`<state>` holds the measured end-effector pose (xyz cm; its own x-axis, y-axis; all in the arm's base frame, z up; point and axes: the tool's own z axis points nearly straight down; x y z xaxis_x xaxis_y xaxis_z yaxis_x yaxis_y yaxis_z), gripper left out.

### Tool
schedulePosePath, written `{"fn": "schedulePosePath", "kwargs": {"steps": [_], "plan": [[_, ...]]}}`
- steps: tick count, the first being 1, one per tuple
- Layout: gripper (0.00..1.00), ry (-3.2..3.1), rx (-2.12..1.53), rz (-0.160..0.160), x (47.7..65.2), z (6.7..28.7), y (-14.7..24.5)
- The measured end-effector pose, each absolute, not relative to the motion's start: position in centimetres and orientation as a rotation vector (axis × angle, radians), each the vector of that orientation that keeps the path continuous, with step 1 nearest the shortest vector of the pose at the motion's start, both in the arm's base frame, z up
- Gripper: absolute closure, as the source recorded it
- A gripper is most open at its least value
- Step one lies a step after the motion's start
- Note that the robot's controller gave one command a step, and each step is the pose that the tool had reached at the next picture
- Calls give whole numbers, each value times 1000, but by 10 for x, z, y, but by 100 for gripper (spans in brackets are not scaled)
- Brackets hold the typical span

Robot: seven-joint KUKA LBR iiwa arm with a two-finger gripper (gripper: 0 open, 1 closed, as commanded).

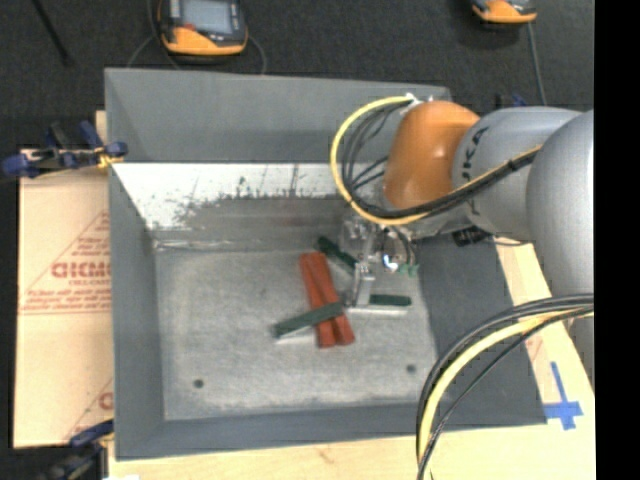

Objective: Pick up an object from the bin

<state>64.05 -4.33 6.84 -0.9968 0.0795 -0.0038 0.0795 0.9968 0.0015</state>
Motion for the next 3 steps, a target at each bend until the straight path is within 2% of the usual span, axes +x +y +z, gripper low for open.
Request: {"fn": "schedulePosePath", "kwargs": {"steps": [1,2,3], "plan": [[0,3110,379,2,644,102,-37],[0,3030,805,3,656,110,-38],[0,2972,1044,-4,653,74,-17]]}}
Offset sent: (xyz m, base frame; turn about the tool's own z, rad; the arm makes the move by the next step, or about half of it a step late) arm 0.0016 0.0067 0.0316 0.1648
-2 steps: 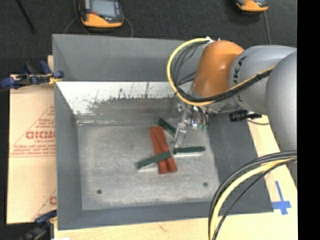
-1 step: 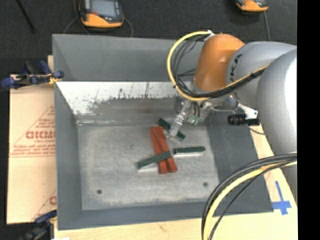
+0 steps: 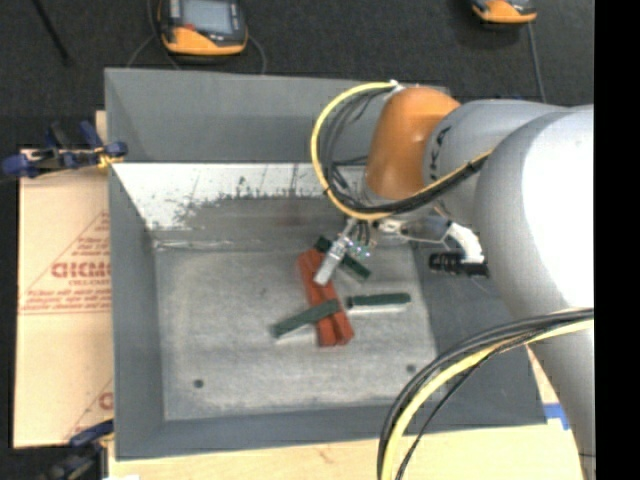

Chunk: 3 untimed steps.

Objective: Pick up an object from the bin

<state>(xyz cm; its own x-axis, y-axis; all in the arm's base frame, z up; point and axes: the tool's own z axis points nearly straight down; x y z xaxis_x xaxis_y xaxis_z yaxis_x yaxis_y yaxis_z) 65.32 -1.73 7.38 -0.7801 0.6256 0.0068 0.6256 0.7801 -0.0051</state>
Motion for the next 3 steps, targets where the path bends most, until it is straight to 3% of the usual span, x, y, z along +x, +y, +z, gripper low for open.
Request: {"fn": "schedulePosePath", "kwargs": {"steps": [1,2,3], "plan": [[0,-2959,-1038,4,653,76,-19],[100,-2969,-1036,3,655,75,-19],[100,-2973,-1036,-1,656,108,-20]]}}
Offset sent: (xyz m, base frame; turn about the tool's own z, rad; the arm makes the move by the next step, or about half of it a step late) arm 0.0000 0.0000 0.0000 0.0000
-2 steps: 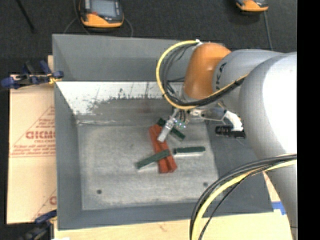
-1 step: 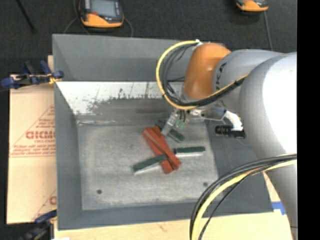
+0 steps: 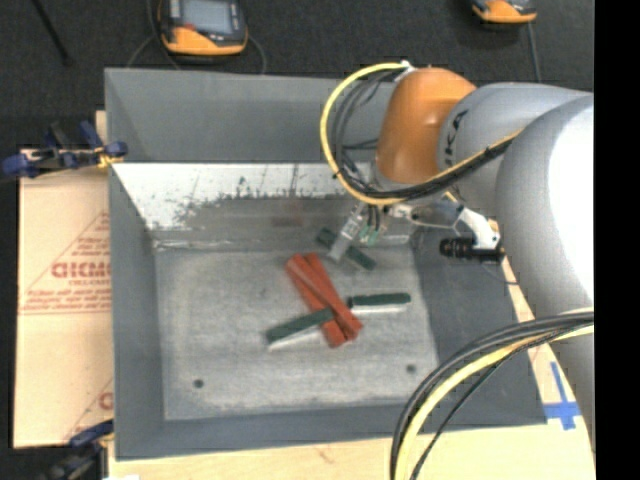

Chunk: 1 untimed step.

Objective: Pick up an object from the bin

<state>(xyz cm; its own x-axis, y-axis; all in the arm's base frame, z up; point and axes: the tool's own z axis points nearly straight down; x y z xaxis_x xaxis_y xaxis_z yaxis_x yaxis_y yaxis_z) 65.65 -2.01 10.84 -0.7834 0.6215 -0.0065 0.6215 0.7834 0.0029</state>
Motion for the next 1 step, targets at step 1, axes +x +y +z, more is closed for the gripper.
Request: {"fn": "schedulePosePath", "kwargs": {"steps": [1], "plan": [[100,2959,1026,4,659,162,-21]]}}
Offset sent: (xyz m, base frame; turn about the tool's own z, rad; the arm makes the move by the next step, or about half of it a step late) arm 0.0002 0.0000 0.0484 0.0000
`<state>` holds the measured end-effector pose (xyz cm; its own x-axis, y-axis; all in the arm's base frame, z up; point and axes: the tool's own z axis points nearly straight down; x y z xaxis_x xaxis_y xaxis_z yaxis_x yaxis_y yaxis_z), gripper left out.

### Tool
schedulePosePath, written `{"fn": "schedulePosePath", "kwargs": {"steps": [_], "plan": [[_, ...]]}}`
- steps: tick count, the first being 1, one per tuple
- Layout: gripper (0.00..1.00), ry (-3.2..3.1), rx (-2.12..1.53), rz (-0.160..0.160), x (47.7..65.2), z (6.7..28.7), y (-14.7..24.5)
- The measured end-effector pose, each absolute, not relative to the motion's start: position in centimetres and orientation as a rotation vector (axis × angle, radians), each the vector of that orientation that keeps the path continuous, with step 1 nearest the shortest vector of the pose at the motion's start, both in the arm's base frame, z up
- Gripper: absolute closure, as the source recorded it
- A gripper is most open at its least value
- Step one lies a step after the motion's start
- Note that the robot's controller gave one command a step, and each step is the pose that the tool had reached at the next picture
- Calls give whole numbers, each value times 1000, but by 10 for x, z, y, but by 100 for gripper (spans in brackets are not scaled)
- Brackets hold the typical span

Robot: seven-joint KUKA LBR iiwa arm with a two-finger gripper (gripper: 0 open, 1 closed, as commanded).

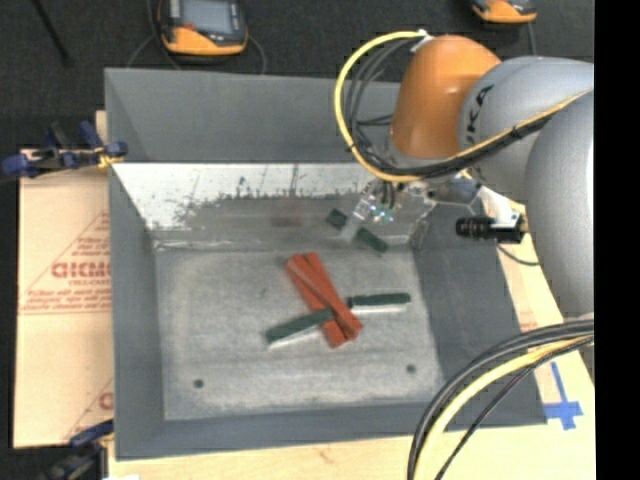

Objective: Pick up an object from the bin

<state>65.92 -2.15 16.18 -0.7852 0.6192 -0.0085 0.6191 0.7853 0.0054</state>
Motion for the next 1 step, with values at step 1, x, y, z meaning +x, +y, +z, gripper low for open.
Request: {"fn": "schedulePosePath", "kwargs": {"steps": [1], "plan": [[100,2963,1020,3,661,190,-22]]}}
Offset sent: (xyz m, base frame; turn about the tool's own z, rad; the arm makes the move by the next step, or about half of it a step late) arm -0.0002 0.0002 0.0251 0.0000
